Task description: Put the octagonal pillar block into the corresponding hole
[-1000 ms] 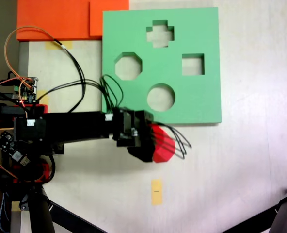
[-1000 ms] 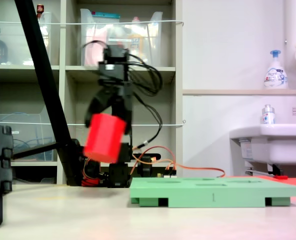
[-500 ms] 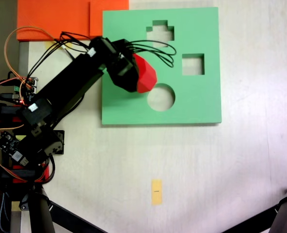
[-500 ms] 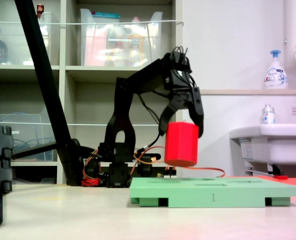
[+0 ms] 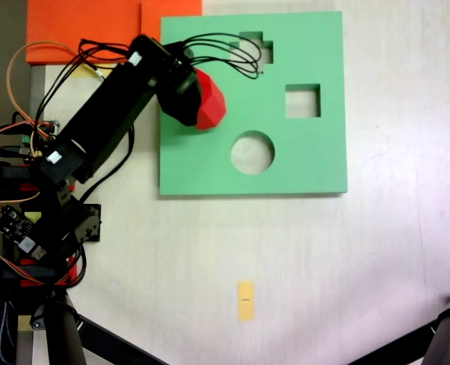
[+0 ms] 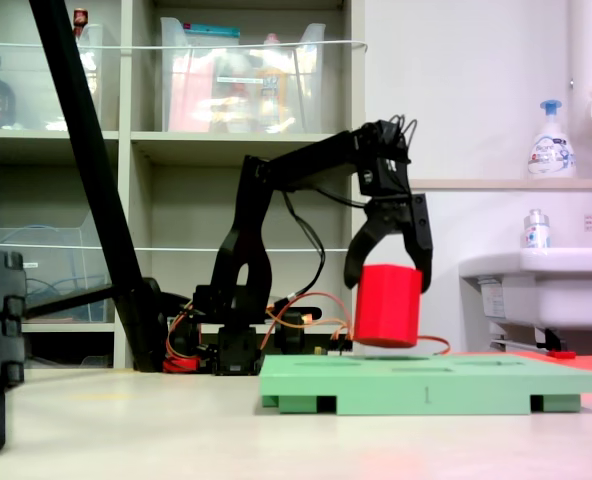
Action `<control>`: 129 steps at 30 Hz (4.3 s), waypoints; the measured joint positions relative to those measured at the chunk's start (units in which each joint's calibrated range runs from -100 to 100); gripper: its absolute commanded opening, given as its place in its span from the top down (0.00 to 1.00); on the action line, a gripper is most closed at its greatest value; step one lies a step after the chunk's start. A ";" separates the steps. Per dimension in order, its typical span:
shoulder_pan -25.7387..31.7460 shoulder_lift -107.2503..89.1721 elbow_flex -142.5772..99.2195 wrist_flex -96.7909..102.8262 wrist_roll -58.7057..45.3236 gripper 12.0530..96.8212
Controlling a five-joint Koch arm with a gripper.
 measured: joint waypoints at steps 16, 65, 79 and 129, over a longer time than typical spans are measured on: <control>0.88 5.47 0.29 0.00 3.13 0.75; 1.51 18.60 1.08 4.11 6.59 0.10; 0.54 -17.10 2.94 4.11 -7.91 0.08; -27.11 -83.17 -126.41 102.40 -67.11 0.57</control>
